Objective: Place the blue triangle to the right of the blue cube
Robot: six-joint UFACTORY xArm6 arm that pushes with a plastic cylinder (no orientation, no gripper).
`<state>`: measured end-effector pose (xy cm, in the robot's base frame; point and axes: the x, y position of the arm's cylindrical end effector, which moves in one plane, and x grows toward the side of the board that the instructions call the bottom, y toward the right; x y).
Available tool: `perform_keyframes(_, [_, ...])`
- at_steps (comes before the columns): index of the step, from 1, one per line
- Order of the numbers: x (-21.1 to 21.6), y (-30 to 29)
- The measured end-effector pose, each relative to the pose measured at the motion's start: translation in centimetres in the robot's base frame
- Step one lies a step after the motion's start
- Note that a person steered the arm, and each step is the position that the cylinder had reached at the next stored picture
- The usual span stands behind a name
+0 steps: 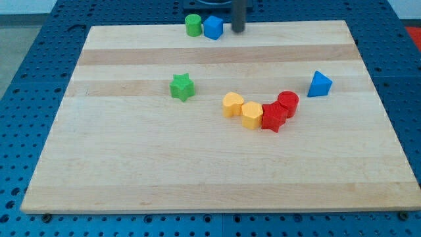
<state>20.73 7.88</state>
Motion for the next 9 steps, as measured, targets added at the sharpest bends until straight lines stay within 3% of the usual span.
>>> perform_keyframes(2, [2.5,20.7])
perform_keyframes(3, [11.0,23.5])
perform_keyframes(4, [17.8,23.2])
perform_keyframes(7, [17.7,14.5])
perform_keyframes(9, [19.3,14.3])
